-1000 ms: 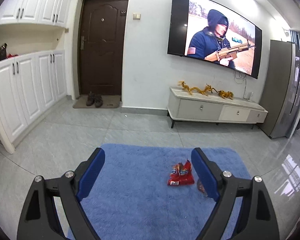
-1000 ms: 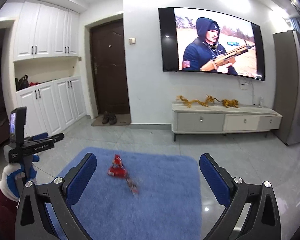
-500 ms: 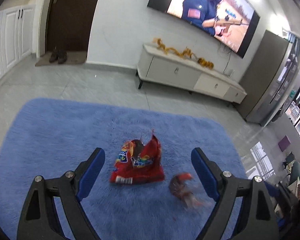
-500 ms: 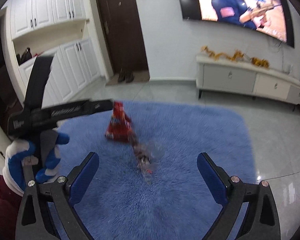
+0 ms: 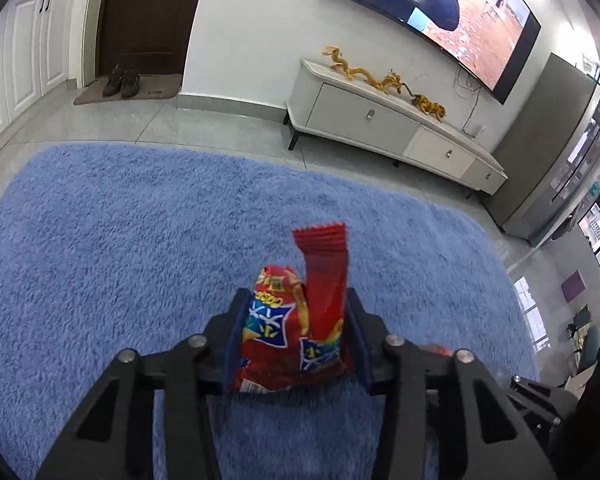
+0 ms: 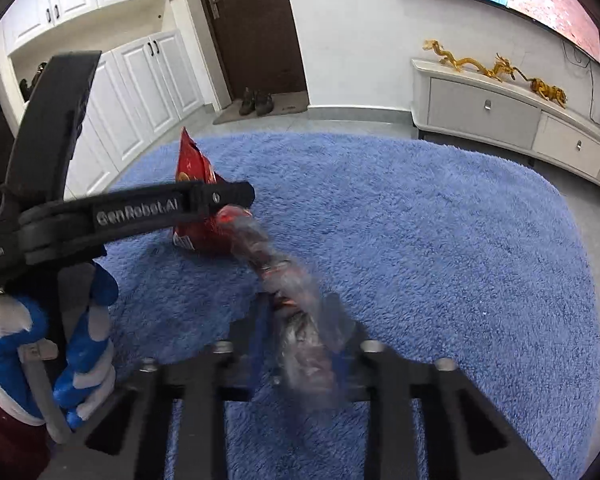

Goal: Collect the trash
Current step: 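Grasp the red snack bag with the left gripper while the right gripper grasps the clear plastic bag, then carry both bags over the grey bin and open both grippers to drop them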

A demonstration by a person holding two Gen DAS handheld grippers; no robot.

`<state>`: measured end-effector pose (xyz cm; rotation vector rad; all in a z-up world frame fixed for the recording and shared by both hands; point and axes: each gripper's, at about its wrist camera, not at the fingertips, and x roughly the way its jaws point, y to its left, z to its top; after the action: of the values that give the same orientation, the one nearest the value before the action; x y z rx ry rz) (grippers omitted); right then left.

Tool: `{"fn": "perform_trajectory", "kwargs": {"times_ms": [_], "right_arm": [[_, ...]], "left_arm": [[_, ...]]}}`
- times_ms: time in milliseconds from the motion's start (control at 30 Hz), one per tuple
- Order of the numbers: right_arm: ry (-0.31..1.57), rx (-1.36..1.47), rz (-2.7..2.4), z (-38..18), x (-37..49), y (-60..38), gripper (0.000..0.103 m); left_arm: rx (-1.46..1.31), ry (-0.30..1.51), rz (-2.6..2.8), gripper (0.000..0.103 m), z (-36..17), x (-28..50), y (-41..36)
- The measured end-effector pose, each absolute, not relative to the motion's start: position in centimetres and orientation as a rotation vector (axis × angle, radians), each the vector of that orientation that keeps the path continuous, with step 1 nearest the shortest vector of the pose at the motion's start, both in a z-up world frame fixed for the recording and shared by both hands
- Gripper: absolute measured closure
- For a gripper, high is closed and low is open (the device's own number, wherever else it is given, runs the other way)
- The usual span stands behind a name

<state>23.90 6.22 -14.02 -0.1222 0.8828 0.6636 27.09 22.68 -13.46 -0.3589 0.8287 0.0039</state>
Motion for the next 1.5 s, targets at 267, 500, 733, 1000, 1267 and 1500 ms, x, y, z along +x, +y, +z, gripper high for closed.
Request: {"fn": "perform_trajectory", "kwargs": {"times_ms": [267,500,733,1000,1267,1500], "right_arm": [[0.847,-0.057,0.669,-10.6,18.1,2.2,0.088],[0.779,-0.007,0.647,-5.3,10.9,-2.0,0.088],[0.701,0.045,0.592,-1.5,3.8,-7.2,0.088],[0.62,0.088,0.441,0.5,-1.4,-14.8,0.088],[0.622,0.194,0.306,-0.7,-1.7,-22.4,0.088],[0.687,0.305,0.188,-4.6,0.7,-28.8,0.087]], "left_arm": [[-0.353,0.775,-0.001,0.068,-10.3,20.5,21.5],[-0.352,0.692,-0.081,0.071,-6.2,12.2,19.4],[-0.341,0.601,-0.213,0.072,-2.5,5.0,15.5],[-0.304,0.551,-0.3,0.072,0.8,2.0,9.9],[-0.231,0.601,-0.448,0.072,1.5,3.6,1.7],[-0.118,0.714,-0.543,0.072,-0.7,8.7,-7.8]]}}
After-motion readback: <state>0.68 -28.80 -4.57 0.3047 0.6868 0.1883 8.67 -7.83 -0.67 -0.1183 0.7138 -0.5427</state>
